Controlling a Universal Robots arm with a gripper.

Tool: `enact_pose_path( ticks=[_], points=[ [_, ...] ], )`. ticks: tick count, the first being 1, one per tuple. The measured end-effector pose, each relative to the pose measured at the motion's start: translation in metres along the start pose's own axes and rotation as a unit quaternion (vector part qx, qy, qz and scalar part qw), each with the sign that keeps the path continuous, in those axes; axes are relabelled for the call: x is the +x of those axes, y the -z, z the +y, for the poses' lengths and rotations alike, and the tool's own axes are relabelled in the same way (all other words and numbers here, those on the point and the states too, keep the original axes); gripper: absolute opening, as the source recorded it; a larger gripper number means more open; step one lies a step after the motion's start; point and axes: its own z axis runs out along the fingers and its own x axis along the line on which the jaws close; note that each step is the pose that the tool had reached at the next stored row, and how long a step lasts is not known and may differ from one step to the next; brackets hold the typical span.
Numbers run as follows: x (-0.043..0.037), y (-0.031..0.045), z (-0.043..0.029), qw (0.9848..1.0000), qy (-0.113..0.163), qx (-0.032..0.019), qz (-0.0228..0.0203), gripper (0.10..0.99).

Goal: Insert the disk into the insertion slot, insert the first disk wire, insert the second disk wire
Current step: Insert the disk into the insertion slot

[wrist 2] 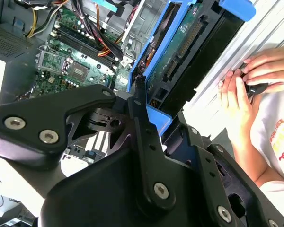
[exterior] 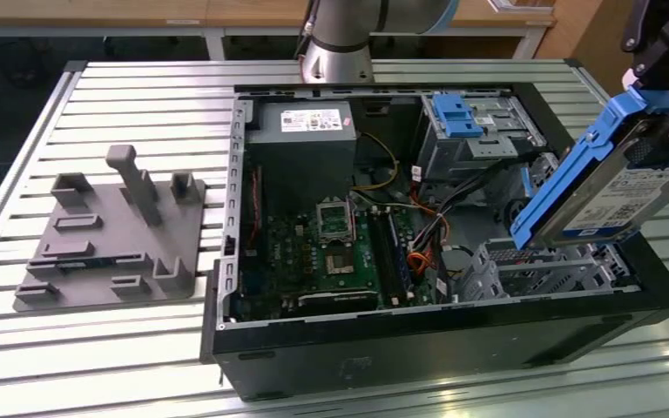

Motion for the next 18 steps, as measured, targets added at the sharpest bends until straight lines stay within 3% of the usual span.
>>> enact_pose_path(
  ticks=[5, 15, 18],
  points=[
    [0.0004, 0.0000, 0.0000, 1.0000, 0.000, -0.0002, -0.0085, 0.365],
    [0.0030, 0.0001, 0.0000, 0.9994, 0.001, -0.0006, -0.0349, 0.365],
    [0.0033, 0.0000, -0.0001, 0.9993, 0.001, -0.0007, -0.0369, 0.365]
  ],
)
